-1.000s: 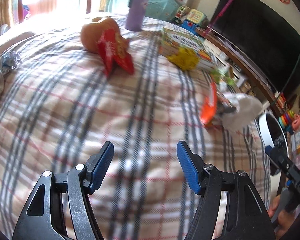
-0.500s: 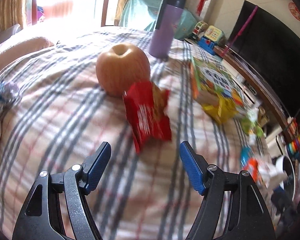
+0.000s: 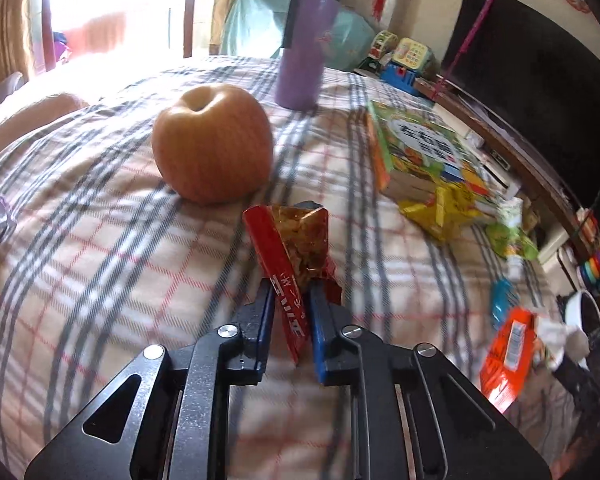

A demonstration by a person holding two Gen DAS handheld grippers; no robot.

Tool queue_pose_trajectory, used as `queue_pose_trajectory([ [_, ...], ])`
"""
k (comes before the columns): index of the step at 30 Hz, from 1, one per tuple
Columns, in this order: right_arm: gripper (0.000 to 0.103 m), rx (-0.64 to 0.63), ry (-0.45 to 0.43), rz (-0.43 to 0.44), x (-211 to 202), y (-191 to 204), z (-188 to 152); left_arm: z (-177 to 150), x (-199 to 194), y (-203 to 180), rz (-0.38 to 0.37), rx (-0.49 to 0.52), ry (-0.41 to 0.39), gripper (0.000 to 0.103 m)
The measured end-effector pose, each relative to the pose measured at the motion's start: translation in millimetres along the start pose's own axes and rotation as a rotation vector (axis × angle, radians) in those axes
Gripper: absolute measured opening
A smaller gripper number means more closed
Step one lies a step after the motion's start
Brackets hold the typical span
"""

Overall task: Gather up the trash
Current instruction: 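Grasp the red snack bag with the left tool while the right tool grasps the white plastic bag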

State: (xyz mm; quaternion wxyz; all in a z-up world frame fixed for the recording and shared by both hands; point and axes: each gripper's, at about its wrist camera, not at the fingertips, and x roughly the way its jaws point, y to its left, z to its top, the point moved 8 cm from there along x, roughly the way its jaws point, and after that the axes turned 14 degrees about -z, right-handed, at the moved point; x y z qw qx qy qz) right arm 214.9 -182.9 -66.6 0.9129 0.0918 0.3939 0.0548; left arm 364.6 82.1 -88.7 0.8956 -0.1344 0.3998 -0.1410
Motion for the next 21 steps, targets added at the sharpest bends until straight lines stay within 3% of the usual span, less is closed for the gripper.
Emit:
queue_pose_trajectory([
  [14, 0.014, 0.036, -0.047, -0.036, -45.7, -42.1, -13.6, -77.0, -57.4, -83.1, -0.169, 0.026, 0.038, 0.009],
  [21, 0.014, 0.060, -0.070, -0.071, -67.8, -68.7, -20.1, -102.8, -63.6, -127.9, -0.233, 0.077, 0.082, 0.009],
])
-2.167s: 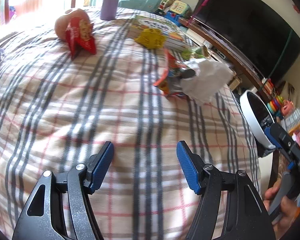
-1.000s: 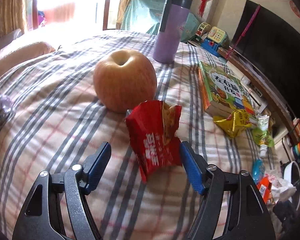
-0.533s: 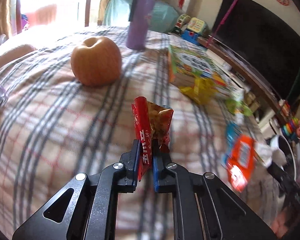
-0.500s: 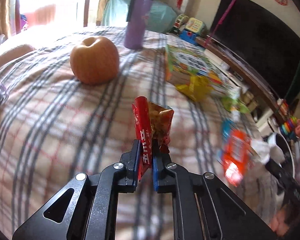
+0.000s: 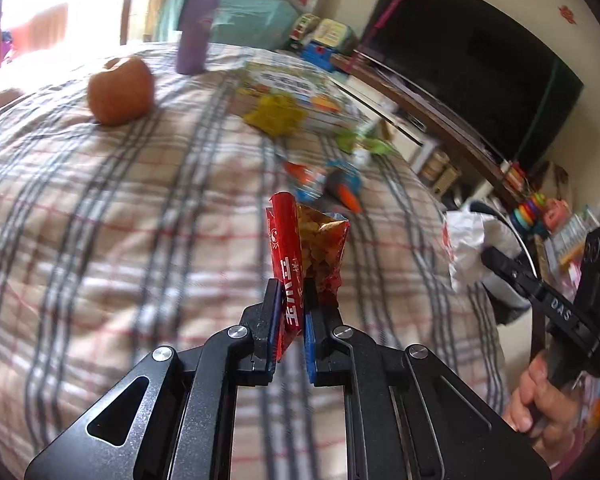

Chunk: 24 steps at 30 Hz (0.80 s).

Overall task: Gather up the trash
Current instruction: 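Grasp the red snack bag with the left tool while the right tool grasps the white plastic bag, then carry the red snack bag and white plastic bag with both tools over the bin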

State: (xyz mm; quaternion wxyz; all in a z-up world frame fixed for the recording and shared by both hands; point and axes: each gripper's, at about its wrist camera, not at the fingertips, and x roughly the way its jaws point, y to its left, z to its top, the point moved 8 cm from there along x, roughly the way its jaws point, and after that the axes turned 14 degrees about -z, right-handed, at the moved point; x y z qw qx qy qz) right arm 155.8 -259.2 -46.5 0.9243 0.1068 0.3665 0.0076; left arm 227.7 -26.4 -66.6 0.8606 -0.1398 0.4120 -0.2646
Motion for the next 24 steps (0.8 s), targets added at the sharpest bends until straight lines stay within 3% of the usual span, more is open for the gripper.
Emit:
queue_pose_trajectory([
  [12, 0.014, 0.060, -0.044, -0.067, -32.7, -48.5, 0.3, -6.4, 29.3, -70.2, -0.096, 0.087, 0.058, 0.009],
  [24, 0.015, 0.116, -0.072, -0.135, -52.6, -98.1, 2.1, -8.8, 50.0, -115.2, -0.138, 0.146, 0.095, 0.009],
])
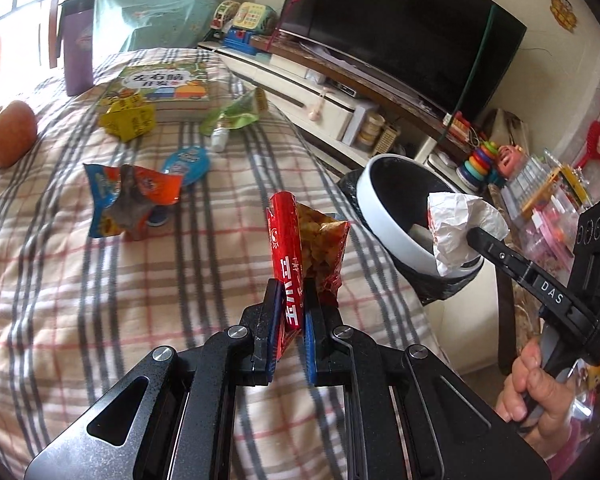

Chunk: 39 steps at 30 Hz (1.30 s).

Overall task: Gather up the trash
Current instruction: 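Carry the red snack bag and white plastic bag with both tools over the bin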

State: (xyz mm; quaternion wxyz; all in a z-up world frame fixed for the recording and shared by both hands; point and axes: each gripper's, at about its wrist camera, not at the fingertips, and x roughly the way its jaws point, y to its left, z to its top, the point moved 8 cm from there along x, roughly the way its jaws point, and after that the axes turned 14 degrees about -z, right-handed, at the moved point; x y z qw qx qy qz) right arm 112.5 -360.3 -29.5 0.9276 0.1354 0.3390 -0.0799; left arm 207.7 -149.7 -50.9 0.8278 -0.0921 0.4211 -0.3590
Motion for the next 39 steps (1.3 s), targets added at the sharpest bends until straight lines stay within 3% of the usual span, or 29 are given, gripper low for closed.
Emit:
queue_pose_trajectory([
  [17, 0.015, 0.048, -0.016, -0.074, -2.5, -50.0, 14.9, 15.2, 25.7, -44.9, -0.050, 0.080, 0.035, 0.009],
  [39, 0.015, 0.022, -0.002, -0.105, 17.0, -68.8, 36.3, 53.9, 81.2, -104.7, -0.121, 0.169, 0.088, 0.009],
])
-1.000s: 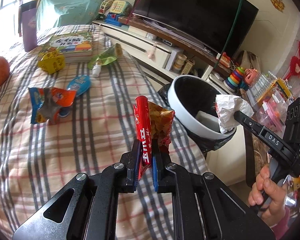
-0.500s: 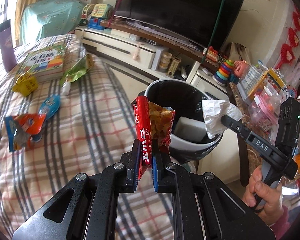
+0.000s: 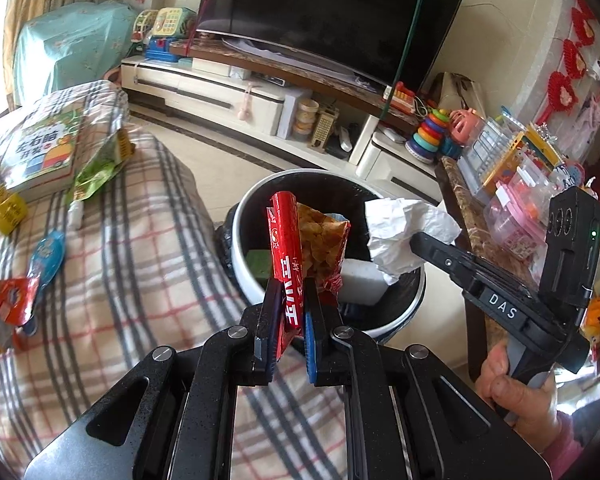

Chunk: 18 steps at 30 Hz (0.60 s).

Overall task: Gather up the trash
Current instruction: 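Carry the red snack bag and white plastic bag with both tools over the bin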

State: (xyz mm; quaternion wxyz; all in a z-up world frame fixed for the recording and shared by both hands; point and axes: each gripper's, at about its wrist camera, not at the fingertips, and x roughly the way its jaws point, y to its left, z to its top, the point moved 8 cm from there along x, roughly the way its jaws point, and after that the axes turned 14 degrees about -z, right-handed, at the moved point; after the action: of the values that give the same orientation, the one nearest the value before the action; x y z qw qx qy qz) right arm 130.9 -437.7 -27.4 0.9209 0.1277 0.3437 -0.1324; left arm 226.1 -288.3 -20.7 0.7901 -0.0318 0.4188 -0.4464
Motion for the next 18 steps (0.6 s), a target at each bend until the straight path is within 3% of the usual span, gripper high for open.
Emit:
queue_pose_trajectory([
  [13, 0.015, -0.013, 0.036, -0.009, 18.3, -6.0, 2.5, 7.9, 32.1, 2.4, 0.003, 0.001, 0.048, 0.010],
  [18, 0.019, -0.013, 0.054, -0.019, 26.7, -11.5, 4.1, 6.4, 40.9, 7.5, 0.019, -0.011, 0.067, 0.019],
])
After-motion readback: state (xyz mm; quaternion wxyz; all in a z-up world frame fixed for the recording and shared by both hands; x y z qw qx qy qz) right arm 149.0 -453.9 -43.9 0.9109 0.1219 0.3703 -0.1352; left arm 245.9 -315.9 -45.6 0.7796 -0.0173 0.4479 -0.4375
